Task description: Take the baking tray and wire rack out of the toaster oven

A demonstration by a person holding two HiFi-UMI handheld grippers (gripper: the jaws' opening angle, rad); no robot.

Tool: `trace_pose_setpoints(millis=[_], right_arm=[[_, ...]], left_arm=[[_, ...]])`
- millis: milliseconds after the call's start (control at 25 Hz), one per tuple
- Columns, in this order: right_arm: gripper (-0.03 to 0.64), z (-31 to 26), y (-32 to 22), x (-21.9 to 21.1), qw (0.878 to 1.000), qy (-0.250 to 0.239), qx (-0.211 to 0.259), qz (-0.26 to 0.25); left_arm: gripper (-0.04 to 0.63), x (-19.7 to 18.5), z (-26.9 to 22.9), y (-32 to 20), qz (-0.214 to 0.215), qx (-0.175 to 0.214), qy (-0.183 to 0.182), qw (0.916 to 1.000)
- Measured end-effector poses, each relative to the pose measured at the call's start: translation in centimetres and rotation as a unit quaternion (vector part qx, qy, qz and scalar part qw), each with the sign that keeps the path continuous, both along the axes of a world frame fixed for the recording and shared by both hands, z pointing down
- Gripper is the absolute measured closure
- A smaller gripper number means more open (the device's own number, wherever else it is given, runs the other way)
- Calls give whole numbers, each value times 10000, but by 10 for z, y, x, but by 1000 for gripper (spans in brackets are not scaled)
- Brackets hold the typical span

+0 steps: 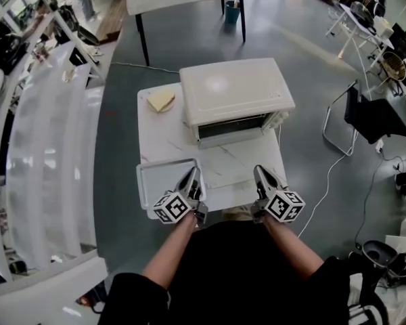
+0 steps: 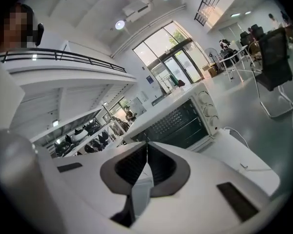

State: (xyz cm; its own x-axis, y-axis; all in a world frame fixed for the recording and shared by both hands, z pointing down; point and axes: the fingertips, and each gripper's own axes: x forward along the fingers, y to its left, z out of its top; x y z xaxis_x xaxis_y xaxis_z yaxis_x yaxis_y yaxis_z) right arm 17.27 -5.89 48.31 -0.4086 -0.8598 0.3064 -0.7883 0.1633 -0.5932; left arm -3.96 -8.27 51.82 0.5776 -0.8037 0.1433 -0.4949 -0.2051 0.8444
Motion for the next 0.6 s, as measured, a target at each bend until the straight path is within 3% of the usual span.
trace_pose_setpoints(millis=[280,600], right_arm=[[589,17,-59,70,9993,-309,-166,-103],[589,56,-113,105,9947,-700,-507,-555]], left_arm=[[575,58,20,-55,-318,-246,219,9989],[575,86,58,-105,-828,-624,-33,9946]])
